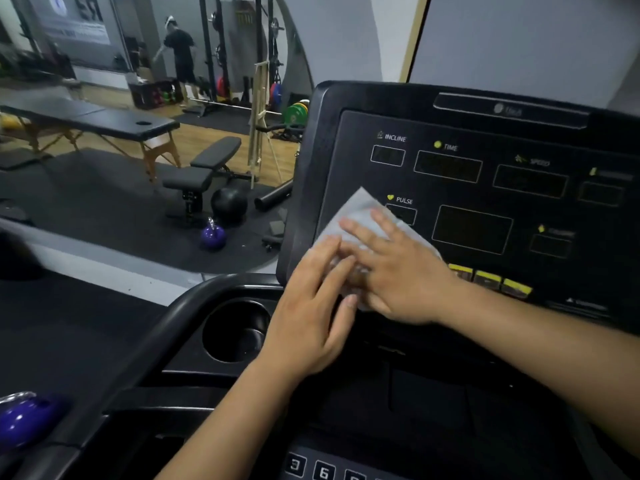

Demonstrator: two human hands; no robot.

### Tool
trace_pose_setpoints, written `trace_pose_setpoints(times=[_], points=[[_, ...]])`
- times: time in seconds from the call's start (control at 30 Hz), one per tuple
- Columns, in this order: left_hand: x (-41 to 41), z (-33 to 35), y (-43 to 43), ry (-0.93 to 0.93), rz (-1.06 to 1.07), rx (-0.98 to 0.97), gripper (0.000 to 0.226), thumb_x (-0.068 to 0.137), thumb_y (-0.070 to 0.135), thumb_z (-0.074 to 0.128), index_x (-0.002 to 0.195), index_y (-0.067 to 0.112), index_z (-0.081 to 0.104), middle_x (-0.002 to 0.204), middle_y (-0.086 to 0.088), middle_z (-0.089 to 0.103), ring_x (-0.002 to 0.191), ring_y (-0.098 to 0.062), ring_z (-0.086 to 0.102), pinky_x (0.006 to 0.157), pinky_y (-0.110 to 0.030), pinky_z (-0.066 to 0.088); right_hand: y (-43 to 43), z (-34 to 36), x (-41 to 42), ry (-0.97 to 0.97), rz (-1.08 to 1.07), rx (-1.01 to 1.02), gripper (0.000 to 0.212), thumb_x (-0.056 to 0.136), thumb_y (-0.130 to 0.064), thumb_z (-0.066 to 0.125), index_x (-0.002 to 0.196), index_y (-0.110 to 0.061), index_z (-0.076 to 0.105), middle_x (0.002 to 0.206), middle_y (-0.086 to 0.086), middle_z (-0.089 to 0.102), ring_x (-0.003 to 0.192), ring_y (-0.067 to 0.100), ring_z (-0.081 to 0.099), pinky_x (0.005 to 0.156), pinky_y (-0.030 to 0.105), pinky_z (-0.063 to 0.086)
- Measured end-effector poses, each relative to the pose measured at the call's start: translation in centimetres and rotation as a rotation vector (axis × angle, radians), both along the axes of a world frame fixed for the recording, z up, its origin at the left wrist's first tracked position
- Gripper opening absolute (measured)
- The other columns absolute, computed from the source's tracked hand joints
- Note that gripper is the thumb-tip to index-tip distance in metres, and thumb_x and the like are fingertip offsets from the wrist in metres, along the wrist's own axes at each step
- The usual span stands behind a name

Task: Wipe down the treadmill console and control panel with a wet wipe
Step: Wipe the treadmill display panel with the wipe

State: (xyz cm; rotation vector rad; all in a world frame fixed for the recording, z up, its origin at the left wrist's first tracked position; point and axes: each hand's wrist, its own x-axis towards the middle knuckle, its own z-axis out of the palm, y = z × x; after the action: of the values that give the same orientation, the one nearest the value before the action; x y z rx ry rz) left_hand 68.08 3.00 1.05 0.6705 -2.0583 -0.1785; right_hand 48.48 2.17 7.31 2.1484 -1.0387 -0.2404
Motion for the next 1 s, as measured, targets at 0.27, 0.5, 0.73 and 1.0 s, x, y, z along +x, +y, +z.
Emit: trace_pose_setpoints(times=[0.27, 0.5, 0.73, 1.0], points=[[-0.8, -0.9, -1.3, -0.034, 0.145, 0.101, 0.055, 0.100, 0.032, 0.042, 0.148, 0.007, 0.040, 0.164, -0.011, 0.018, 0.154, -0.022, 0.008, 0.123, -0.048, 0.016, -0.5, 8.0, -7.9, -0.083, -0.127, -0.114, 0.052, 0.099, -0.044, 0.032, 0.147, -0.027, 0.041, 0.157, 0.012, 0.033, 0.144, 0.039, 0.028, 0.110, 0.068, 0.018], [-1.9, -2.8, -2.3, -0.113, 0.207, 0.043, 0.064, 0.100, 0.033, 0.040, 0.154, 0.002, 0.025, 0.165, -0.016, 0.008, 0.154, -0.030, -0.001, 0.124, -0.046, 0.001, -7.1, 10.7, -0.1, -0.180, -0.306, -0.289, 0.059, 0.098, -0.057, 0.002, 0.154, -0.039, 0.003, 0.165, 0.003, -0.003, 0.150, 0.036, -0.006, 0.116, 0.064, 0.000], [-0.9, -1.5, -1.6, -0.061, 0.116, 0.187, 0.060, 0.101, 0.038, 0.038, 0.152, 0.008, 0.033, 0.166, -0.008, 0.011, 0.154, -0.020, -0.001, 0.125, -0.036, 0.001, -6.2, 7.0, 2.7, -0.085, -0.200, -0.177, 0.056, 0.101, -0.051, 0.010, 0.155, -0.036, 0.009, 0.165, 0.005, -0.001, 0.150, 0.038, -0.004, 0.114, 0.067, 0.001], [3.7, -0.9, 0.3, -0.031, 0.195, 0.233, 0.049, 0.096, 0.038, 0.045, 0.139, 0.016, 0.052, 0.157, -0.004, 0.036, 0.147, -0.015, 0.029, 0.119, -0.025, 0.025, -0.4, 0.6, 0.4, 0.125, 0.142, 0.170, 0.047, 0.099, -0.048, 0.032, 0.141, -0.036, 0.048, 0.160, 0.000, 0.028, 0.149, 0.031, 0.018, 0.117, 0.063, 0.010]])
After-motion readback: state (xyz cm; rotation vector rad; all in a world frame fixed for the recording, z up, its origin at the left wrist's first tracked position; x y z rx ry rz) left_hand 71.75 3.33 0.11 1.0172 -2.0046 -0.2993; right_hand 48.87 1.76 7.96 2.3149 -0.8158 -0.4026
